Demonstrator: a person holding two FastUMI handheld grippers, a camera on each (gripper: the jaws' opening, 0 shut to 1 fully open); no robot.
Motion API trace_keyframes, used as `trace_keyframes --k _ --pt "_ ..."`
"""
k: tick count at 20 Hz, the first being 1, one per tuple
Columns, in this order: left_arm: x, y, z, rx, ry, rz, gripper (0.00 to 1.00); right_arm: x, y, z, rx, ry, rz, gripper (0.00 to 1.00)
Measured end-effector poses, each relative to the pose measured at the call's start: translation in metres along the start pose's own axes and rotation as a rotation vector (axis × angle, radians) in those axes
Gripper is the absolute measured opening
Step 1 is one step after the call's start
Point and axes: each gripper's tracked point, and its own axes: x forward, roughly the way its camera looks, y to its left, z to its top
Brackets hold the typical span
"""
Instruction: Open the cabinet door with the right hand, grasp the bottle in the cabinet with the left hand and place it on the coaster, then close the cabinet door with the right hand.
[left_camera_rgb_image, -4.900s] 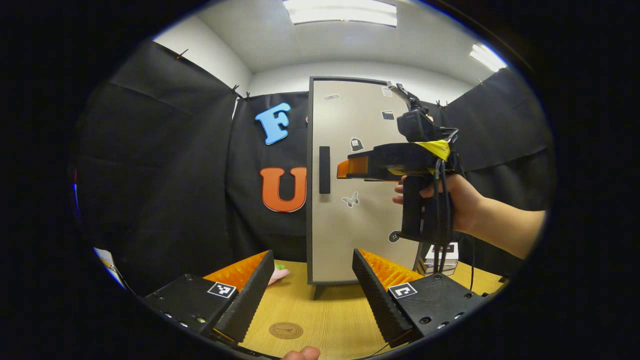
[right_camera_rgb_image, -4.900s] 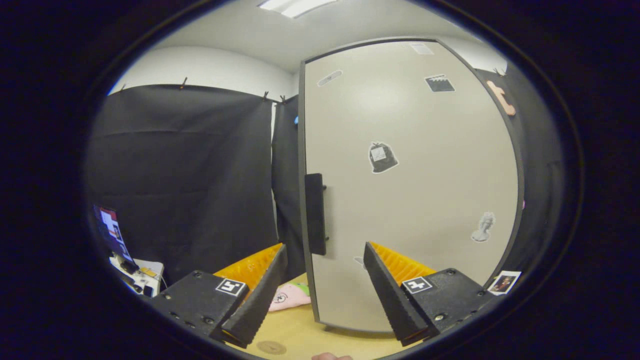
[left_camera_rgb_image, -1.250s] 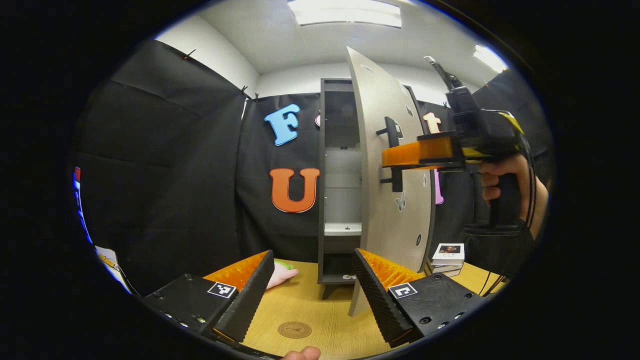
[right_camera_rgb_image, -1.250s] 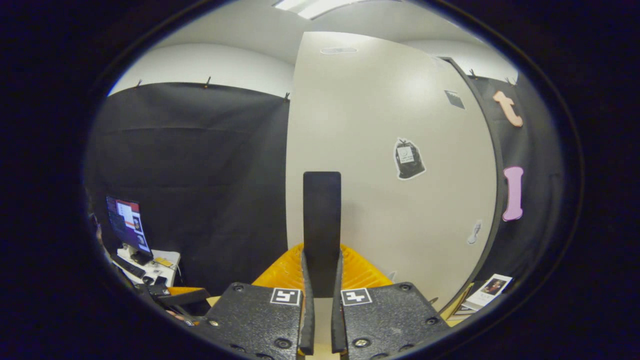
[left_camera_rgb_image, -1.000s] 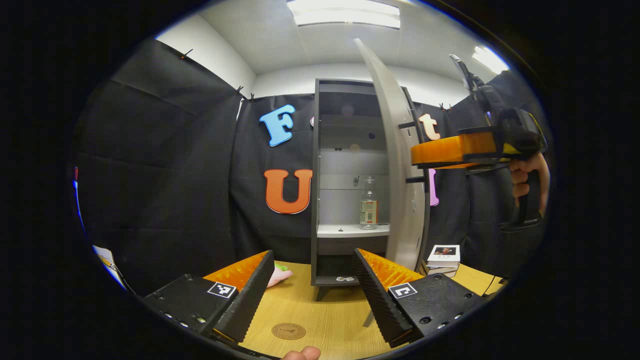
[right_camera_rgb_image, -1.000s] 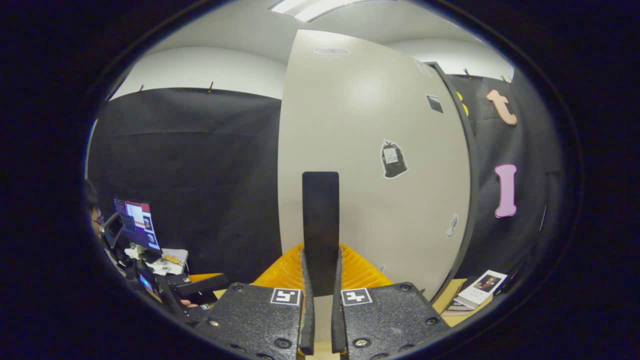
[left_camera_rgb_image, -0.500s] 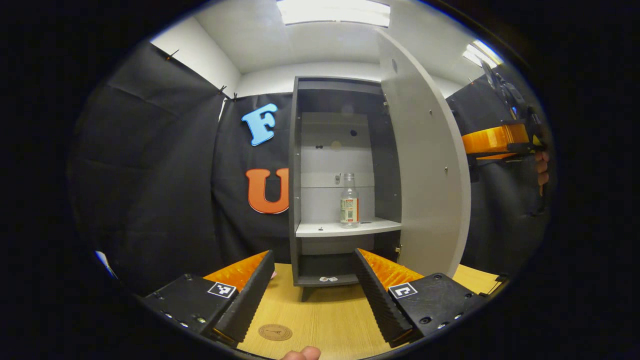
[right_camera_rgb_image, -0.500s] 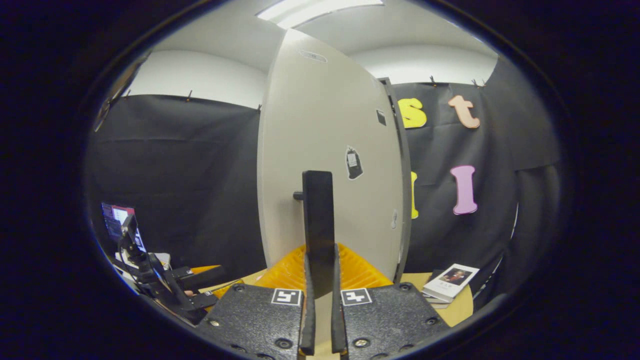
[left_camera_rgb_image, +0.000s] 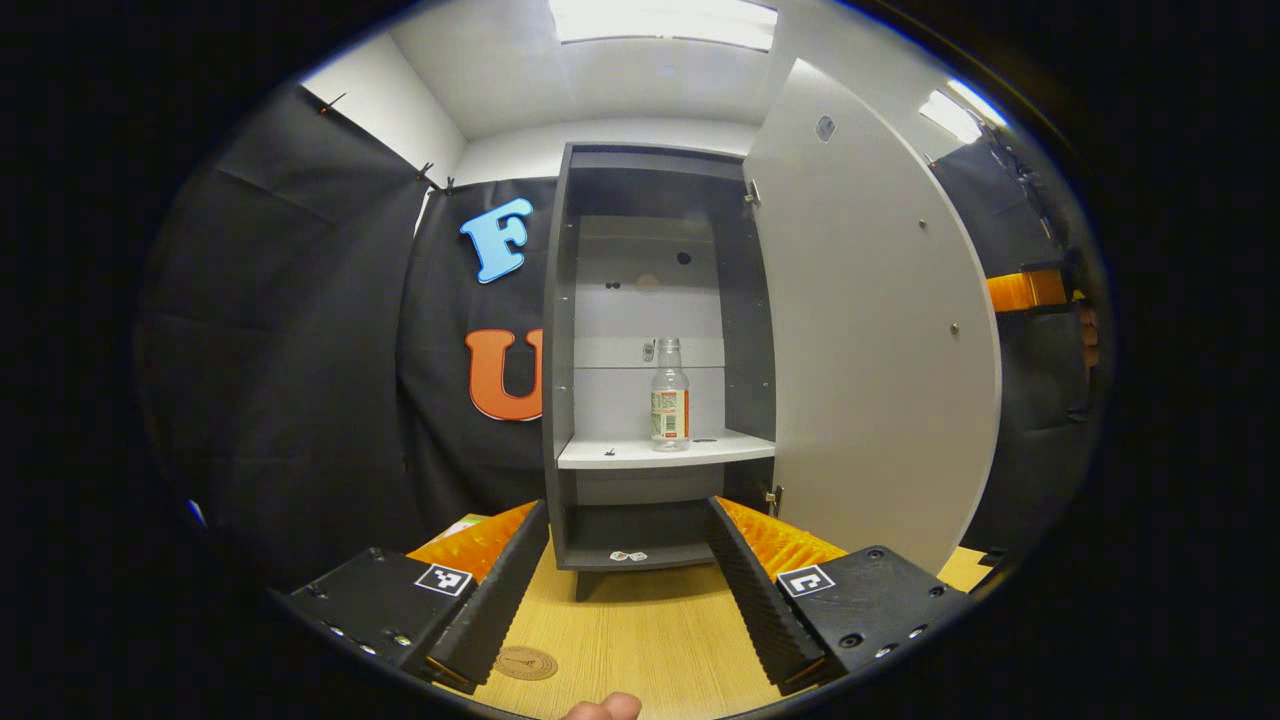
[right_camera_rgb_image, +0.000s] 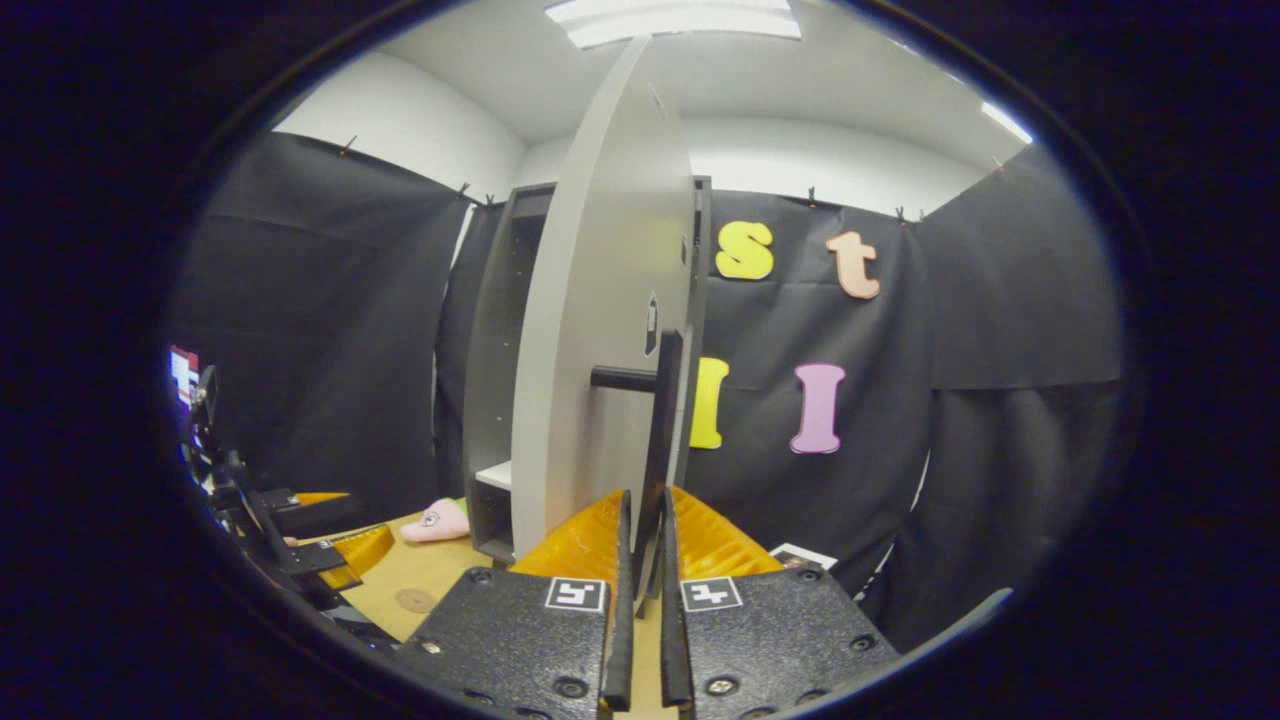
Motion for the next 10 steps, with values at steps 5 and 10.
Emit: trace_keyframes --k 5,10 --pt "0.0015 -0.0024 -0.0028 0.001 0.006 0.001 0.95 0.0064 -0.0123 -0.0048 0.143 -0.01 0.041 0.04" --pt "-0.0004 -0.003 0.0003 -0.001 -0.005 0.014 0.95 0.0016 -0.018 -0.0066 0.064 0.0 0.002 0.05"
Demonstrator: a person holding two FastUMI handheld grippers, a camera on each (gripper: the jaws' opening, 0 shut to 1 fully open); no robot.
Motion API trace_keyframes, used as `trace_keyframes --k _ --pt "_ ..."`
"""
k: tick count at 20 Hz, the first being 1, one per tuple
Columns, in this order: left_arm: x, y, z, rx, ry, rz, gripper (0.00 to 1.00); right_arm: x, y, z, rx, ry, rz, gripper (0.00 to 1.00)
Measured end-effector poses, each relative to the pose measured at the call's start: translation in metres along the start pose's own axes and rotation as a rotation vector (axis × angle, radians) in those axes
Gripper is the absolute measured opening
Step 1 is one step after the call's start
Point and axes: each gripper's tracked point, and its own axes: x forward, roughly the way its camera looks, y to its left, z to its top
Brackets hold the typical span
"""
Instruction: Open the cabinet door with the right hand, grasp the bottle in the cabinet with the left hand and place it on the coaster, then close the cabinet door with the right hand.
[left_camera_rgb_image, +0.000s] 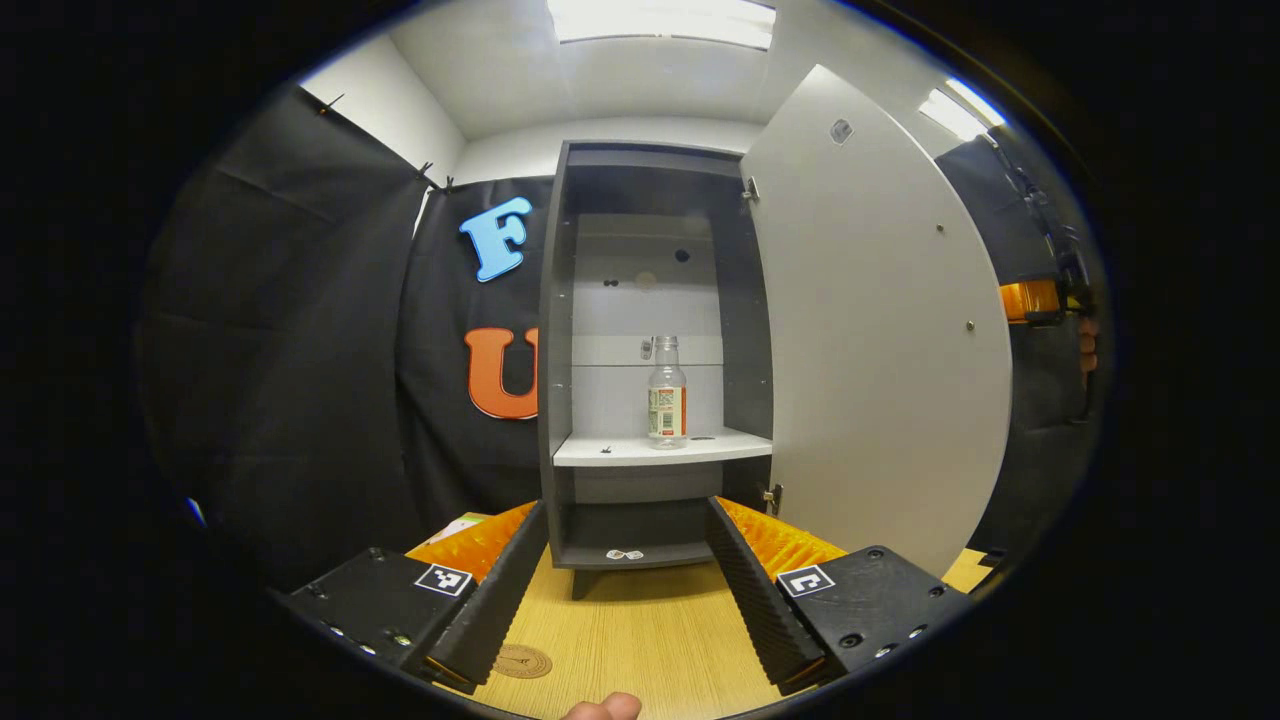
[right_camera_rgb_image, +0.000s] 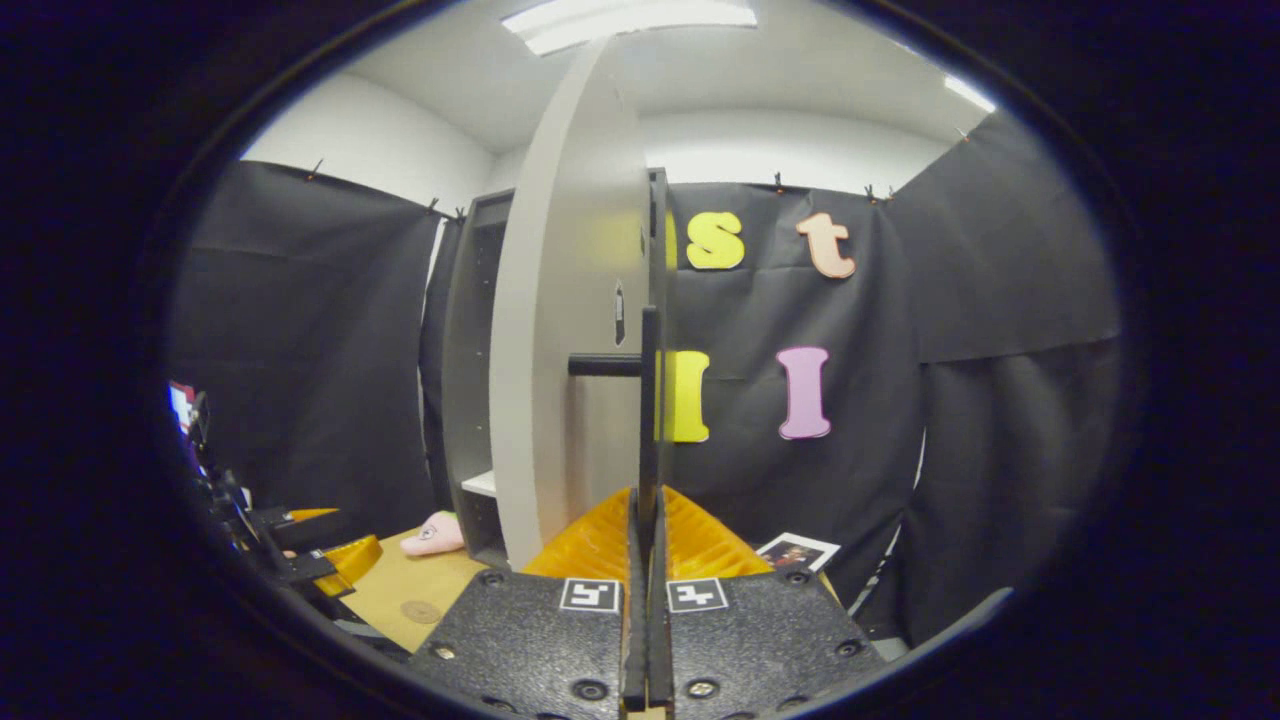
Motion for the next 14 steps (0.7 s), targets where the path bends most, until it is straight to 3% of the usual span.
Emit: trace_keyframes --k 6,8,11,14 --pt "0.002 0.003 -0.004 -0.02 0.008 0.021 0.95 -0.031 -0.001 -0.011 0.059 -0.012 0.029 0.04" --pt "0.004 0.003 -0.004 -0.014 0.017 0.02 0.95 -0.037 -0.014 -0.026 0.043 0.009 -0.025 0.06" --pt "0.01 0.0 0.0 -0.017 0.016 0.008 0.95 -0.045 -0.031 -0.042 0.032 0.024 -0.106 0.2" --pt "0.025 -0.008 0.014 -0.04 0.007 -0.035 0.95 -0.041 -0.047 -0.048 0.066 0.013 -0.167 0.82"
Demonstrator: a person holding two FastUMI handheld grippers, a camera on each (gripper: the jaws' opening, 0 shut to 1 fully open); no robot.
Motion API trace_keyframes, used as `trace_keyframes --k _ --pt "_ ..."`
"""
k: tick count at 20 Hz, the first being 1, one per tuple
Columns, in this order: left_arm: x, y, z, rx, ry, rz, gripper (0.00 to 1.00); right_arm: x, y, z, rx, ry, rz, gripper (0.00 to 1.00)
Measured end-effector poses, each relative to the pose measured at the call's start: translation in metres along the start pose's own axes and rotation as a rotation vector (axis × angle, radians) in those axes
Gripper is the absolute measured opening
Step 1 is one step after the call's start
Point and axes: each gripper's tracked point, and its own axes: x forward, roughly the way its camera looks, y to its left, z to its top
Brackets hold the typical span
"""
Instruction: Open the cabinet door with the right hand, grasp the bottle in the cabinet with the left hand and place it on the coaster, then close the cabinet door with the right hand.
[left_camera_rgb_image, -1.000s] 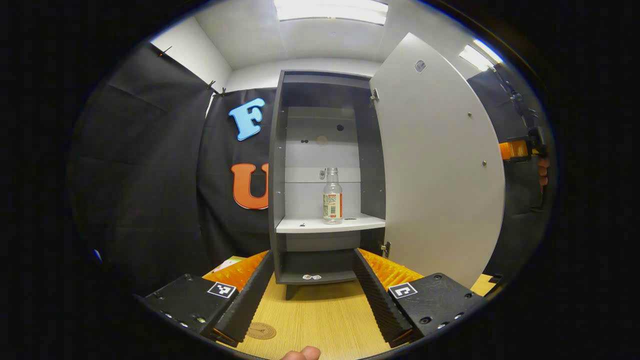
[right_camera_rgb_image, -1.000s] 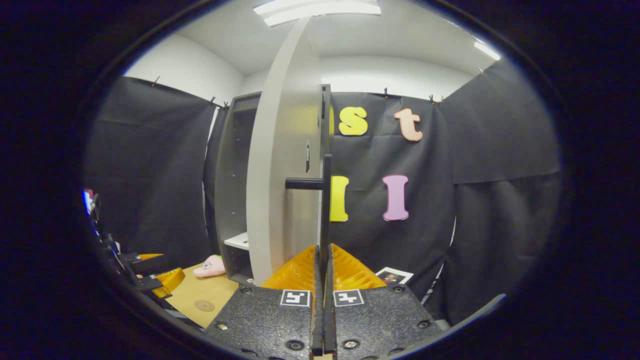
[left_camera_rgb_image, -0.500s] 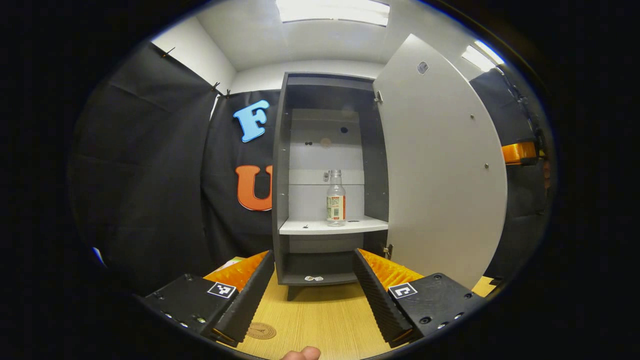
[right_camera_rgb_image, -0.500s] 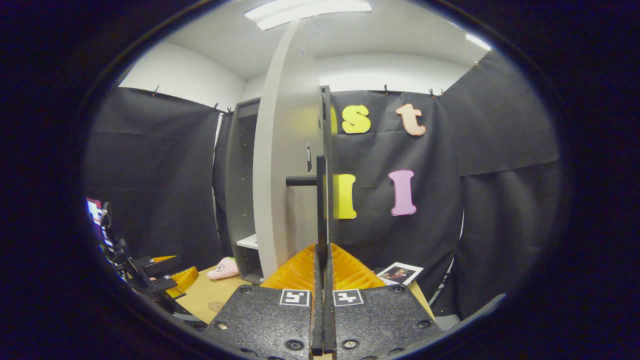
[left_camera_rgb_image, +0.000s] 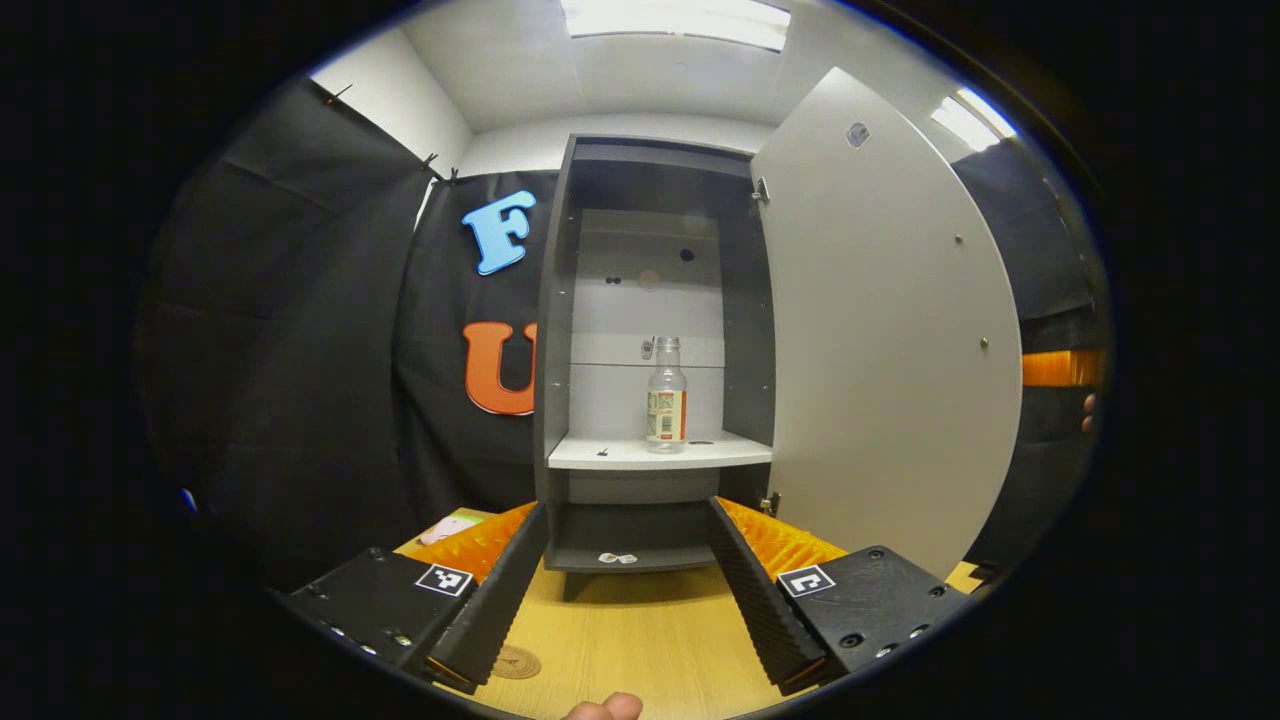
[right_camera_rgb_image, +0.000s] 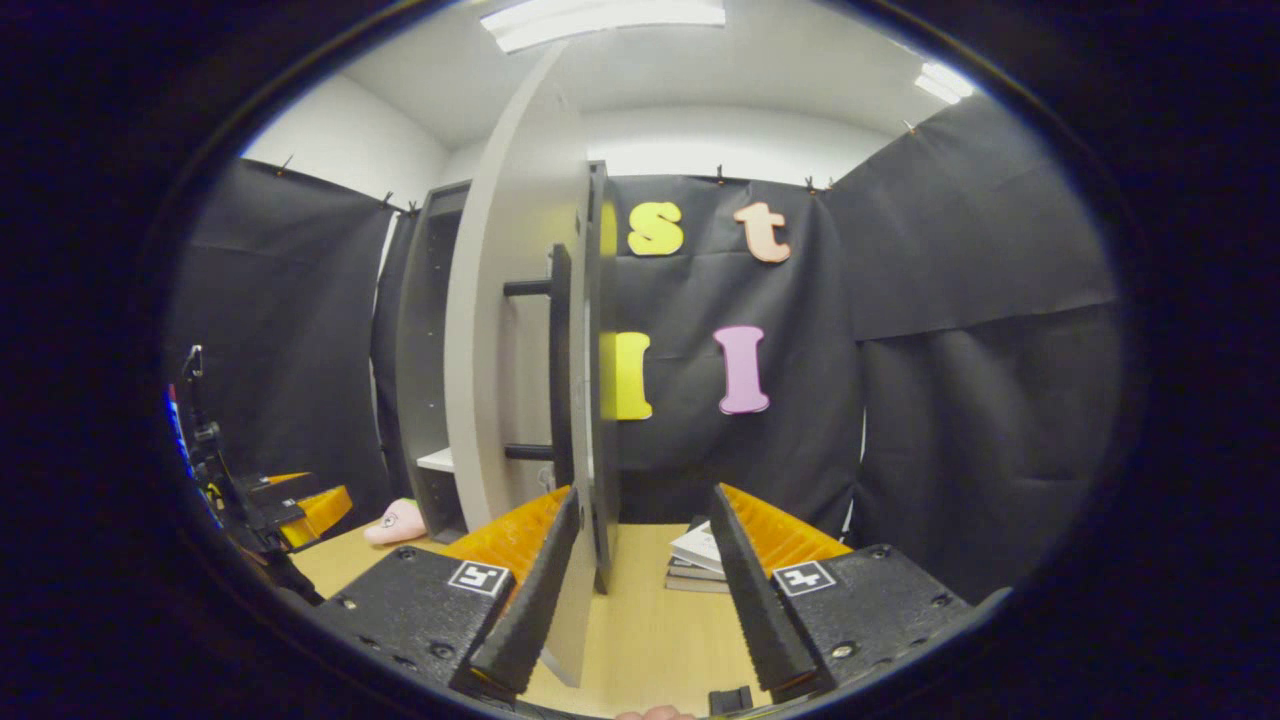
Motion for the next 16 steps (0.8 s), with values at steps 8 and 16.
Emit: trace_keyframes --k 8,16 --pt "0.08 -0.017 0.048 0.034 -0.054 -0.072 0.95 0.008 -0.014 -0.005 0.1 -0.029 0.0 0.92" --pt "0.201 -0.028 0.073 0.092 -0.1 -0.124 0.95 0.009 -0.026 -0.008 0.123 -0.043 -0.026 0.92"
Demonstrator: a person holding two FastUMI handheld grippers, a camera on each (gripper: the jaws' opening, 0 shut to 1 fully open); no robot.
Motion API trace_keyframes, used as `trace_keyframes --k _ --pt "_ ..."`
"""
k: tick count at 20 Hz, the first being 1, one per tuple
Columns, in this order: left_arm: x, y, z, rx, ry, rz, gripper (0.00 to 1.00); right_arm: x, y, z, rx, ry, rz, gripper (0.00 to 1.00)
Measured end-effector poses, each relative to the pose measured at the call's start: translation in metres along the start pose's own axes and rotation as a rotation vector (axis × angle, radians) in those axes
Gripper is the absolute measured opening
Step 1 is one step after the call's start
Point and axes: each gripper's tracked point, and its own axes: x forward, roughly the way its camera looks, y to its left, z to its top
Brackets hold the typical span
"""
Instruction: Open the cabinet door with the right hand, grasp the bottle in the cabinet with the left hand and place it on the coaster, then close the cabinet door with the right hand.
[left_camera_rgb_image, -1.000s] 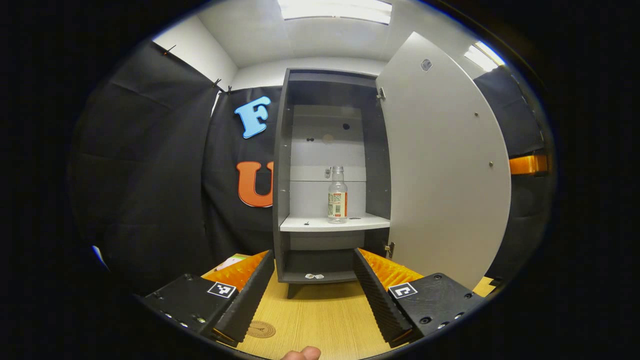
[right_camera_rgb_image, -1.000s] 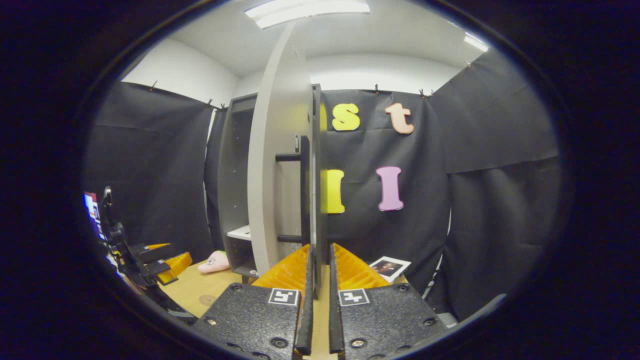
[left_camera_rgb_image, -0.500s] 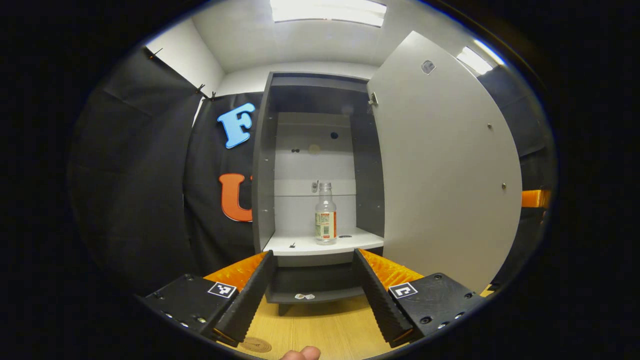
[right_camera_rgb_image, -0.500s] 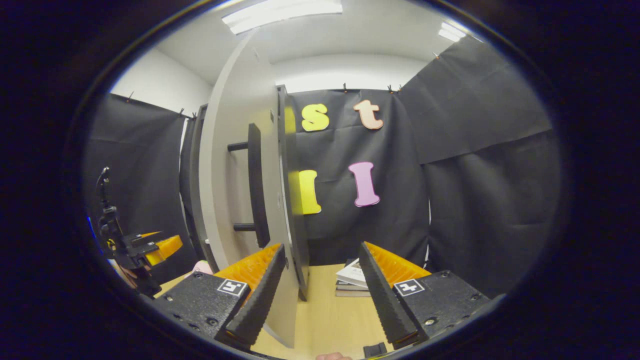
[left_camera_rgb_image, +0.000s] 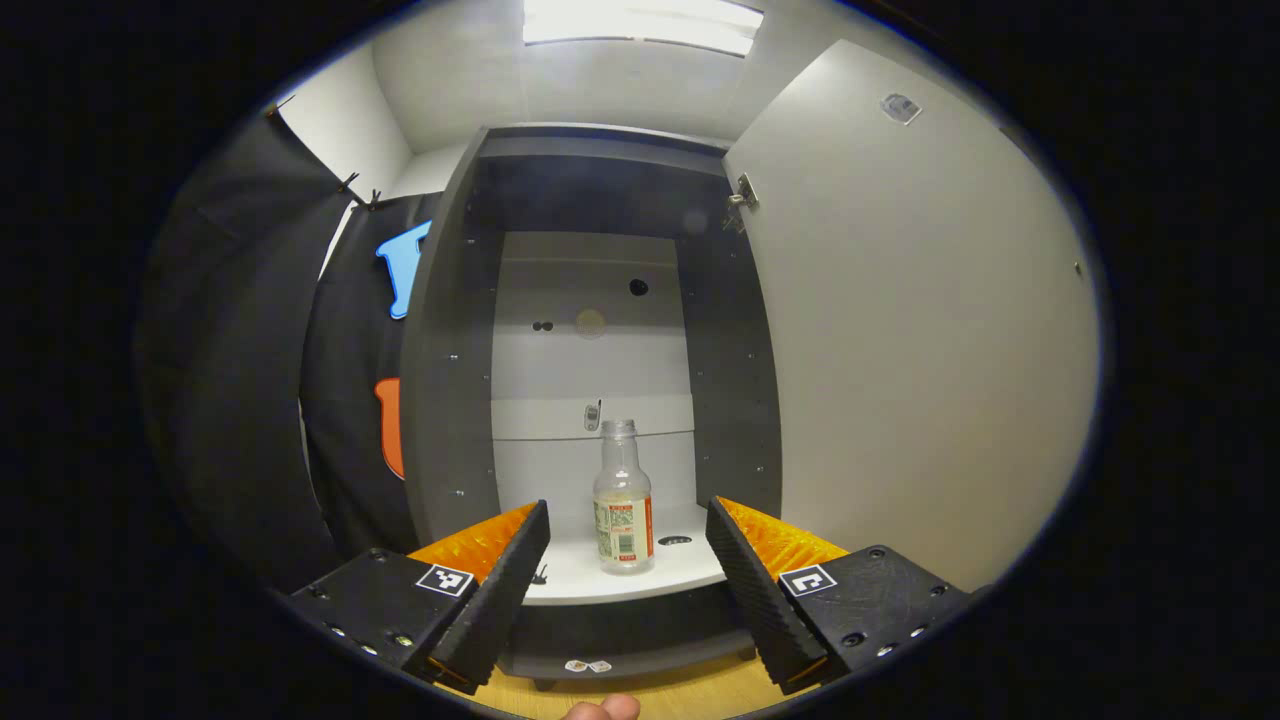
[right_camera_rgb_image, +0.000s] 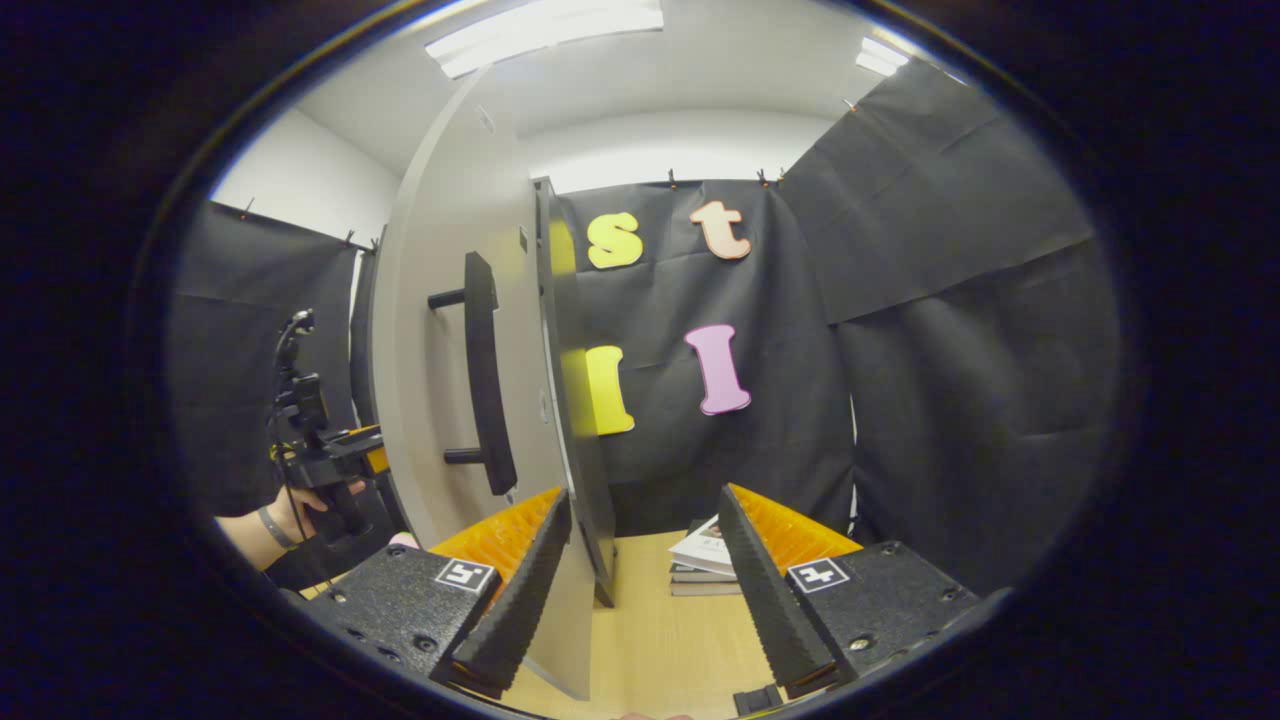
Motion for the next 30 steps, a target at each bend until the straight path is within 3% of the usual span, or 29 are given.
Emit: trace_keyframes --k 10,11,18,19,20,21,22,23,24,27,30 --pt "0.131 0.013 0.003 0.018 -0.025 0.017 1.0 -0.001 -0.038 -0.009 0.04 0.029 -0.082 0.92" --pt "0.139 0.014 -0.001 0.01 -0.009 0.015 0.97 0.0 -0.04 -0.011 0.04 0.033 -0.088 0.92" --pt "0.163 0.021 -0.018 -0.013 0.042 0.03 0.97 0.003 -0.047 -0.015 0.08 0.041 -0.105 0.92" --pt "0.164 0.023 -0.018 -0.017 0.04 0.032 0.88 0.004 -0.048 -0.015 0.086 0.04 -0.105 0.92" --pt "0.167 0.024 -0.019 -0.022 0.044 0.031 0.95 0.005 -0.049 -0.015 0.089 0.04 -0.107 0.92" --pt "0.169 0.024 -0.019 -0.023 0.045 0.034 0.95 0.006 -0.051 -0.016 0.09 0.039 -0.11 0.92" --pt "0.17 0.024 -0.016 -0.026 0.039 0.036 0.92 0.006 -0.052 -0.016 0.09 0.037 -0.113 0.92" --pt "0.172 0.024 -0.014 -0.026 0.029 0.039 0.82 0.008 -0.052 -0.016 0.094 0.034 -0.116 0.92" --pt "0.173 0.024 -0.013 -0.027 0.024 0.041 0.87 0.009 -0.052 -0.015 0.101 0.03 -0.114 0.92" --pt "0.172 0.027 -0.015 -0.019 0.044 0.051 0.47 0.012 -0.049 -0.015 0.118 0.021 -0.104 0.92" --pt "0.167 0.024 -0.013 -0.042 0.059 0.026 0.43 0.013 -0.046 -0.016 0.12 0.019 -0.096 0.92"
